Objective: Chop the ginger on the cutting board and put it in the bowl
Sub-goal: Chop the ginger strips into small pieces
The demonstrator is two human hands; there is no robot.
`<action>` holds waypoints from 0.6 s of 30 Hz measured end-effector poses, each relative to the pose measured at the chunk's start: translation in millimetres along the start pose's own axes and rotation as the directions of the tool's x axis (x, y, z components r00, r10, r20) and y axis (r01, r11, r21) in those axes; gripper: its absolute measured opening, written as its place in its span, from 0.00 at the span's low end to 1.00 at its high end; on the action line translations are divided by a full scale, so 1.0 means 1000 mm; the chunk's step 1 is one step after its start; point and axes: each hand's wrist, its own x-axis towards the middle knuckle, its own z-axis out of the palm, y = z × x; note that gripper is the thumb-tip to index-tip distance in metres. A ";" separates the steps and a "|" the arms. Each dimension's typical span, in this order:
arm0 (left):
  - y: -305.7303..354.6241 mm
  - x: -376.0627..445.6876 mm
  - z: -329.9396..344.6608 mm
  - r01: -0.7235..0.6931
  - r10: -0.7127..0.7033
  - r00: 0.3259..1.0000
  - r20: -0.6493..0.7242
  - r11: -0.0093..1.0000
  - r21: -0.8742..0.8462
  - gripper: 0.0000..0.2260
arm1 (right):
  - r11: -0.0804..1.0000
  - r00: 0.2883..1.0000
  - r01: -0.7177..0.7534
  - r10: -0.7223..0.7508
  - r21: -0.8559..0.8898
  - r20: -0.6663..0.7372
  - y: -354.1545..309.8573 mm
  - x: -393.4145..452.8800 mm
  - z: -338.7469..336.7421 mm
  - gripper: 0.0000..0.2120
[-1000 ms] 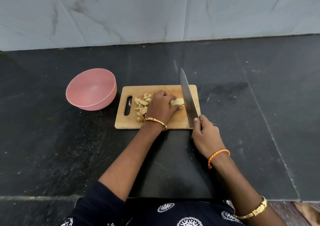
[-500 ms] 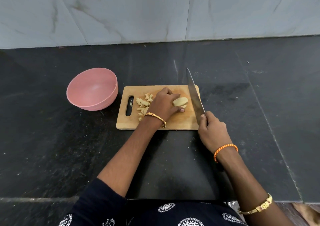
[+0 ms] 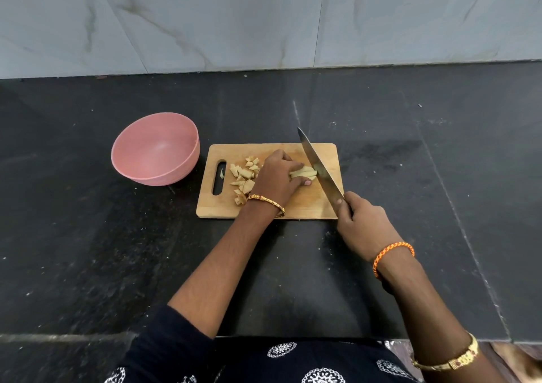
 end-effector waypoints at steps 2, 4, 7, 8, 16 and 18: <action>0.000 0.000 -0.001 0.021 -0.021 1.000 -0.004 0.999 -0.025 0.19 | 0.999 0.999 0.006 -0.004 0.037 -0.053 -0.001 -0.004 0.005 0.13; 0.001 0.001 -0.001 0.038 -0.038 0.999 -0.006 0.998 -0.040 0.18 | 0.997 0.996 0.023 -0.017 0.080 -0.083 -0.003 -0.005 0.010 0.13; 0.002 0.000 -0.002 0.053 -0.053 0.999 -0.011 0.998 -0.040 0.17 | 0.994 0.995 0.048 -0.038 0.102 -0.096 -0.009 -0.003 0.011 0.13; 0.002 0.000 -0.002 0.059 -0.059 0.998 -0.015 0.997 -0.043 0.17 | 0.992 0.993 0.056 -0.044 0.109 -0.108 -0.010 -0.003 0.010 0.13; 0.005 0.000 -0.003 0.081 -0.082 0.996 -0.020 0.995 -0.065 0.17 | 0.997 0.994 0.032 -0.024 0.074 -0.109 -0.014 0.003 0.019 0.12; 0.006 0.000 -0.004 0.084 -0.086 0.996 -0.023 0.994 -0.074 0.16 | 0.999 0.996 0.011 -0.007 0.048 -0.085 -0.014 0.006 0.022 0.11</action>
